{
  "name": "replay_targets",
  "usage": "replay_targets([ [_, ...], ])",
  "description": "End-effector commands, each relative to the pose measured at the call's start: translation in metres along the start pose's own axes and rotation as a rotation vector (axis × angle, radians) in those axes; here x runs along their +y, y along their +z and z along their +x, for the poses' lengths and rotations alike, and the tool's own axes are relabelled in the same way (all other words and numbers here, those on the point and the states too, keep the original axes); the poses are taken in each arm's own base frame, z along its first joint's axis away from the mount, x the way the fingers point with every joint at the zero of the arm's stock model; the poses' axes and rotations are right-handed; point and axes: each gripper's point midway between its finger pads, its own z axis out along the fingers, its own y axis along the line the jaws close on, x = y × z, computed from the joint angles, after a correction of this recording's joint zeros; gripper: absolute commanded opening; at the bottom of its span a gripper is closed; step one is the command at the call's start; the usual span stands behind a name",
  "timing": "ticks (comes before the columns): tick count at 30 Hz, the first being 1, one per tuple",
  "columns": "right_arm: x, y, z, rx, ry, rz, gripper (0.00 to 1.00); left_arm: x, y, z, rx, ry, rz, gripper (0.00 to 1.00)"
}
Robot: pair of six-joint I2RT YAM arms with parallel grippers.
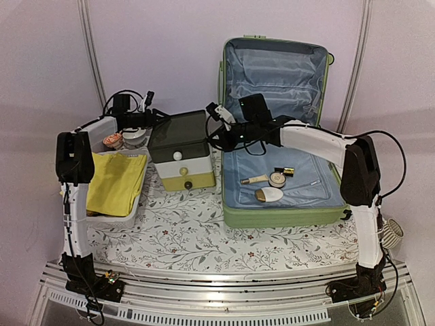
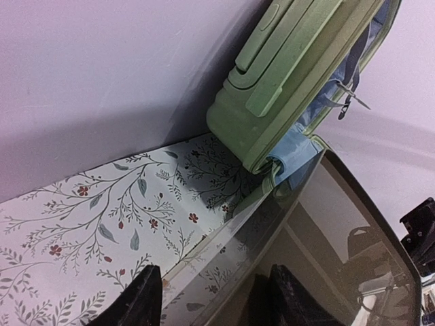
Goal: Open, take out, and arrange the luggage
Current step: Move the storage box to the center of the board.
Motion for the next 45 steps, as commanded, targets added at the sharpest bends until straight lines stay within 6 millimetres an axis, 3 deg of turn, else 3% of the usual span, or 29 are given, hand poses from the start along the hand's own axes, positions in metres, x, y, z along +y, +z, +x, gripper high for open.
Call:
replay_targets([
  [1,0.028,0.016,-0.016,-0.054,-0.025,-0.054,0.02,-0.010,0.033,0.112,0.271,-0.216,0.071,0.53],
  [13,0.045,0.011,-0.010,-0.032,-0.022,-0.065,0.02,-0.021,0.031,0.138,0.317,-0.231,0.058,0.53],
  [45,0.084,-0.016,-0.006,-0.006,-0.019,-0.092,0.02,-0.075,-0.018,0.187,0.290,-0.292,0.020,0.52],
])
